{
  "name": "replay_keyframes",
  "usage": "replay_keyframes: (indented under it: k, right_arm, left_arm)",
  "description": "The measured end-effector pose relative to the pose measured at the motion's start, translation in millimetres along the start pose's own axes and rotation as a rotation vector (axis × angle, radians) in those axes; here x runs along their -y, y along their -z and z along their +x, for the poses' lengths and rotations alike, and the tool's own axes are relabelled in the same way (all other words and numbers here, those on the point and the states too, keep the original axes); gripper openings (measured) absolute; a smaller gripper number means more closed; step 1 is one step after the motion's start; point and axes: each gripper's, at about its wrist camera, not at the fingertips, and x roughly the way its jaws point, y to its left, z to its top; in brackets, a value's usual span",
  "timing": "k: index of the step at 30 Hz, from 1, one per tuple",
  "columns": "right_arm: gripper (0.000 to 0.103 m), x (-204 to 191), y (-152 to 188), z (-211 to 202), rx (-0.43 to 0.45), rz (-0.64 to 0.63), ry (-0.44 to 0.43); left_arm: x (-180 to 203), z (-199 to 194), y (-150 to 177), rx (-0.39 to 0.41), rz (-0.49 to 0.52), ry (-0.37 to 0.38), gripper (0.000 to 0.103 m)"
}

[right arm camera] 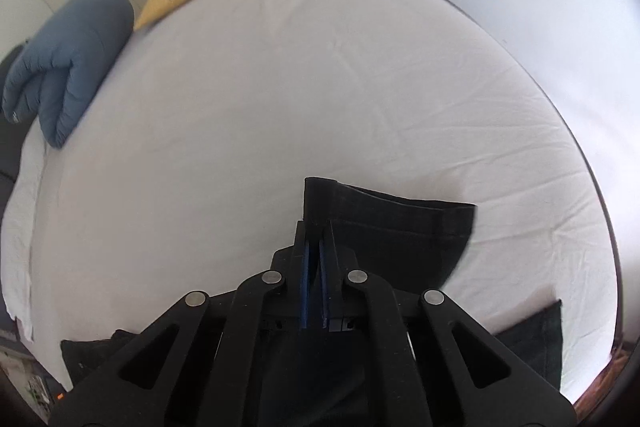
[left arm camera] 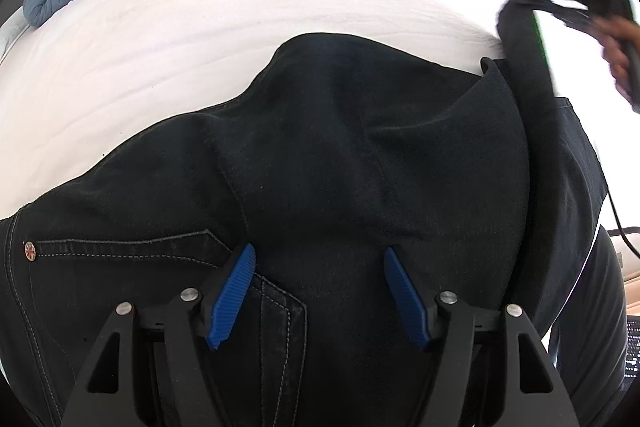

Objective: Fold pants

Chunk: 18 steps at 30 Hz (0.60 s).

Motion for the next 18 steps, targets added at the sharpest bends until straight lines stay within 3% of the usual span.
replay_keyframes:
  k: [3,6,8,12,18]
  right_arm:
    - [0.002,47.4,36.6,-55.4,0.093,0.122,-0.032]
    - [0.002,107.5,97.8,-85.1,0.140,0.310,-0.063]
    - [0.002,149.8,119.3,-77.4,0.139,0.414,-0.067]
    - [0.002,191.8,177.7,-63.4,0.153,0.605,-0.093]
    - [0.002,203.9,192.0,-34.3,0.146,0.689,-0.140]
  left_arm:
    - [3.1,2.1,-1.3,-0.008,0.009,-0.009,0.068]
    - [5.0,4.0,-3.7,-0.022,0.007,-0.011,0.068]
    - [6.4,5.8,-6.1,-0.030,0.002,-0.014,0.070]
    - [11.1,9.7,-14.9,-0.046,0.009,-0.016,0.076]
    - [28.5,19.9,-23.4,-0.064,0.030,-0.040,0.094]
